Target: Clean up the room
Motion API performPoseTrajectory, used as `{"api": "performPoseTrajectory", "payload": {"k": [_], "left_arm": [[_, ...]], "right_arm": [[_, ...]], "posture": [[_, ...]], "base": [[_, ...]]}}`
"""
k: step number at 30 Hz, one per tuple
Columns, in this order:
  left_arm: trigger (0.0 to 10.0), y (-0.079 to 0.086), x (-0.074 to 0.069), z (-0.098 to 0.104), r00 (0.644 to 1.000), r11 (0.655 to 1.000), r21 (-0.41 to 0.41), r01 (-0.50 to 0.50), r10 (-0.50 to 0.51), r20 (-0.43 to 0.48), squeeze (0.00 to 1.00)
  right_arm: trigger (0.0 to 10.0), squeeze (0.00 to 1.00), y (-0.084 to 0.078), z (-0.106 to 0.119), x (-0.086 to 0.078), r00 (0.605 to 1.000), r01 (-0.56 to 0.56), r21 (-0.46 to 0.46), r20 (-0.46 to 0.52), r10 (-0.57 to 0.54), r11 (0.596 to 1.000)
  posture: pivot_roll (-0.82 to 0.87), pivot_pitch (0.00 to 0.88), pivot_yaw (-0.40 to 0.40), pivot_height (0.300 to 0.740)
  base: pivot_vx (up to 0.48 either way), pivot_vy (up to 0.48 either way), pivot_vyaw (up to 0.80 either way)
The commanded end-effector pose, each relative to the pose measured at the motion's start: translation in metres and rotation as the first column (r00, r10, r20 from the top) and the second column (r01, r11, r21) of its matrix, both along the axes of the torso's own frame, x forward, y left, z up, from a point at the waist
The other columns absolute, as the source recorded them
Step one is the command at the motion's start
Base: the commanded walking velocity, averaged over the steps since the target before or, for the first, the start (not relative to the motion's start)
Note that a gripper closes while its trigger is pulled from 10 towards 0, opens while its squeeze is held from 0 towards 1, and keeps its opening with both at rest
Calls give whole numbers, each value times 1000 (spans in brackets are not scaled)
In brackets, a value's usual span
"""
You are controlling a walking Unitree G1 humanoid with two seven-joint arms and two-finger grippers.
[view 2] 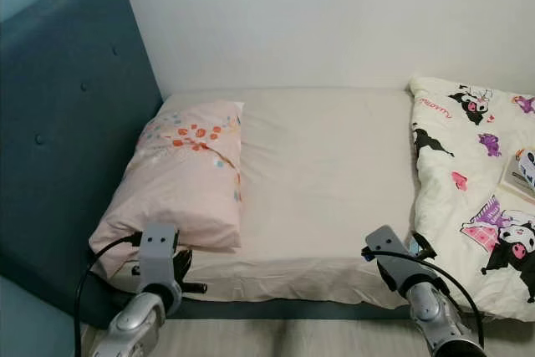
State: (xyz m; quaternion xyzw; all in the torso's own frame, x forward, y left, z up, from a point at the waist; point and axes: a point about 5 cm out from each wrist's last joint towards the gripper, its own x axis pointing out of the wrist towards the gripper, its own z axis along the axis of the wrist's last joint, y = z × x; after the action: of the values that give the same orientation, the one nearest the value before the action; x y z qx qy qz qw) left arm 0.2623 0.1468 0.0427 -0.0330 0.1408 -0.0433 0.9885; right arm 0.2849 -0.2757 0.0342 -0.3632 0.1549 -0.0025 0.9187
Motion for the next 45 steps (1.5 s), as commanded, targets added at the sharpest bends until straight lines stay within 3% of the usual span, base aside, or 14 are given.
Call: {"api": "performPoseTrajectory", "payload": {"k": [1,9,15,17,18,19,20,22,29,31,33,35,40,45], "left_arm": [[10000,0,-3,-4,1000,1000,11,5,-5,-20,0],[10000,4,-5,-6,1000,1000,19,-3,4,-26,0],[10000,12,-8,-7,999,999,34,-31,32,-31,0],[10000,13,-8,-8,999,999,39,-32,33,-34,0],[10000,14,-6,-9,998,998,48,-45,46,-36,0],[10000,14,-6,-9,998,998,48,-45,46,-36,0],[10000,17,-3,-8,997,996,55,-71,72,-33,0],[10000,19,-2,-8,995,994,59,-90,92,-29,0],[10000,26,0,-8,989,986,84,-143,145,-24,0],[10000,29,1,-9,985,983,81,-167,169,-23,0],[10000,29,1,-9,985,983,81,-167,169,-23,0],[10000,41,0,-19,956,951,100,-292,295,-9,0],[10000,51,-2,-25,921,914,123,-385,389,-9,0],[10000,54,-2,-23,922,912,136,-386,385,39,0]], "right_arm": [[10000,0,4,-3,-2,1000,-5,5,-1,5,1000],[10000,0,3,0,1,999,22,-61,37,-20,998],[10000,0,18,39,43,950,256,275,103,-293,927],[10000,0,29,45,53,947,261,387,75,-312,884],[10000,0,63,51,66,977,150,624,26,-212,767],[10000,0,63,51,66,977,150,624,26,-212,767],[10000,0,92,44,70,981,175,754,-78,-179,633],[10000,0,111,37,69,983,173,809,-109,-145,562],[10000,0,158,17,50,987,-35,877,-43,152,478],[10000,0,163,7,44,973,-31,824,-104,205,565],[10000,0,163,7,44,973,-31,824,-104,205,565],[10000,0,181,-13,25,945,-107,723,-140,297,682],[10000,0,189,-25,15,918,-97,668,-227,326,738],[10000,0,195,-40,-5,778,-255,657,-296,554,710]], "posture": [[-30,145,8,740],[-23,141,9,740],[-29,133,12,740],[-29,133,12,740],[-18,125,7,740],[-18,125,7,740],[-11,122,0,740],[-10,121,-1,740],[2,115,-15,740],[7,113,-18,740],[7,113,-18,740],[4,105,-19,740],[1,101,-20,740],[6,89,-35,740]], "base": [[0,0,0],[0,0,0],[0,0,0],[0,0,0],[0,0,0],[0,0,0],[0,0,0],[0,0,0],[0,0,0],[0,0,0],[0,0,0],[0,0,0],[0,0,0],[0,0,0]]}}
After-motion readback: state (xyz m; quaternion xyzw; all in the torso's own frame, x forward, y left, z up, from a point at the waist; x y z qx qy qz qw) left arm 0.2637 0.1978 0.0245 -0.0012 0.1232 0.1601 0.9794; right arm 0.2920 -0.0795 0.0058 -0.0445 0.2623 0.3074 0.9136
